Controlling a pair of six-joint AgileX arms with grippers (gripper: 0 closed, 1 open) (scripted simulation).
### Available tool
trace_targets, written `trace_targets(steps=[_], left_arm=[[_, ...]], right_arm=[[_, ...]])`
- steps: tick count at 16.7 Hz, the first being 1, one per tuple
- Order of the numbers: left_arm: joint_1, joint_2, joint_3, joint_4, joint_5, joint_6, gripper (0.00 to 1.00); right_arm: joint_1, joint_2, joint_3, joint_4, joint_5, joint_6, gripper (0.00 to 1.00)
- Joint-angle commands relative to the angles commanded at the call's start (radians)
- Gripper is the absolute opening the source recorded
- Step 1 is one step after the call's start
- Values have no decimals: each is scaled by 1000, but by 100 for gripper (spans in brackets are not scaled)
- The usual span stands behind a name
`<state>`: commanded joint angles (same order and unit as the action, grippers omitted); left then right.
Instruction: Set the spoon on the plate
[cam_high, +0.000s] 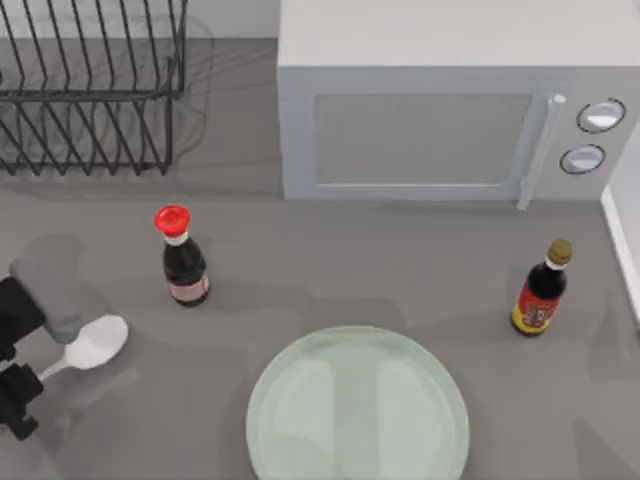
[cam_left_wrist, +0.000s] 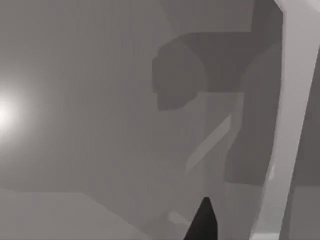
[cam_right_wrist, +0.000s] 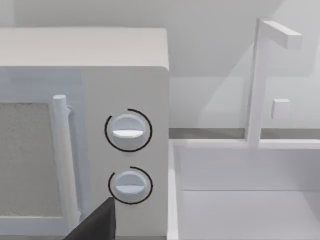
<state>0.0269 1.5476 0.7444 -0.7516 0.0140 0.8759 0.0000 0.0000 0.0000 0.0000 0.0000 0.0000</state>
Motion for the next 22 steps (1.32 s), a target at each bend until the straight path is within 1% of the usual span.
trace_targets(steps=[5, 7, 9, 15, 18, 20, 22], left_arm=[[-3, -91, 148, -267, 0, -3, 0], [-3, -127, 198, -343, 0, -7, 0], [-3, -149, 223, -377, 1, -10, 0], [-5, -146, 225, -375, -2, -18, 0], [-33, -140, 258, -376, -16, -103, 0], [-66, -131, 290, -379, -30, -214, 0], [-109, -116, 324, -386, -44, -364, 0]], right_arm=[[0, 0, 0, 0, 0, 0, 100], [0, 0, 0, 0, 0, 0, 100], [0, 0, 0, 0, 0, 0, 100], [0, 0, 0, 0, 0, 0, 100], [0, 0, 0, 0, 0, 0, 100], [0, 0, 0, 0, 0, 0, 100], [0, 0, 0, 0, 0, 0, 100]])
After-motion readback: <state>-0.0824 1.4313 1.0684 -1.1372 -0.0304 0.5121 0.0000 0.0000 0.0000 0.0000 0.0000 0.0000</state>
